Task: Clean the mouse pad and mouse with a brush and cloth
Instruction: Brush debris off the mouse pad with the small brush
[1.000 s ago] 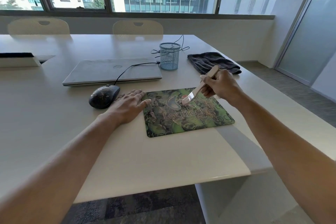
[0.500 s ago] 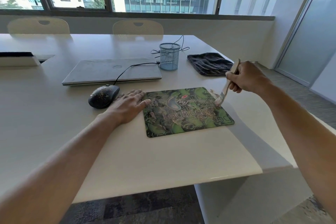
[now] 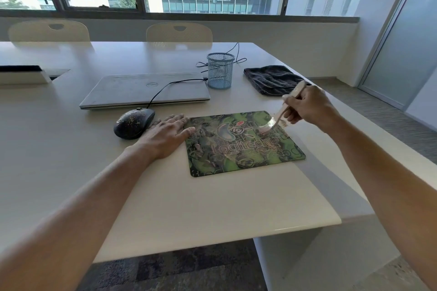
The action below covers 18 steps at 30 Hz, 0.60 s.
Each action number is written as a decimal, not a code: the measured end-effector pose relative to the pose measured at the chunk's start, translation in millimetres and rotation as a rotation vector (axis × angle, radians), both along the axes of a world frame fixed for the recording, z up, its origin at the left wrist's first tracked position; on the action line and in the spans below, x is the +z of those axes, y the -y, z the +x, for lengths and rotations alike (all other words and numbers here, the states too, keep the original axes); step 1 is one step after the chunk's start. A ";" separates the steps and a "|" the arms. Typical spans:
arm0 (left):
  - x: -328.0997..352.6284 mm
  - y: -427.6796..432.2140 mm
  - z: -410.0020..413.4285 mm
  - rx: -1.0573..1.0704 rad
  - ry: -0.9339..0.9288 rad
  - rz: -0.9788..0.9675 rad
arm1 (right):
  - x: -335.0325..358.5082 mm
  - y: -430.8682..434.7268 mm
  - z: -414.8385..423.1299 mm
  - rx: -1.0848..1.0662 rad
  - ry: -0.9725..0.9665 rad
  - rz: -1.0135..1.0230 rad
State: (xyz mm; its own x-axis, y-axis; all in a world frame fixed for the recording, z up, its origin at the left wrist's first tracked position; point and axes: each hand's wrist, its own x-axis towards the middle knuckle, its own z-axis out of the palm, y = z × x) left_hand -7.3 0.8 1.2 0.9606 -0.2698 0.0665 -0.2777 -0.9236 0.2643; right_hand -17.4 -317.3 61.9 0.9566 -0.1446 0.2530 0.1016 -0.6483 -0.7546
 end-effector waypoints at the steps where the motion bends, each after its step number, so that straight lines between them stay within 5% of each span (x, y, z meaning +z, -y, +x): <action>1: 0.2 0.1 -0.5 0.000 -0.001 -0.002 | 0.5 7.7 0.8 -0.023 -0.008 -0.001; 9: 1.6 1.7 -1.9 0.005 -0.005 -0.002 | 10.2 33.6 -1.2 -0.098 0.027 -0.085; 18: 2.5 2.0 -2.2 0.007 -0.007 0.010 | 2.4 -4.4 -3.9 0.024 0.093 0.090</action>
State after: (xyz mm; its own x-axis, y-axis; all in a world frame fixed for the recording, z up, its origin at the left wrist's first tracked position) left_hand -9.5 -1.2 3.7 0.9629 -0.2639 0.0568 -0.2695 -0.9280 0.2571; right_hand -21.3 -312.9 64.3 0.9330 -0.1482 0.3279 0.1884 -0.5751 -0.7961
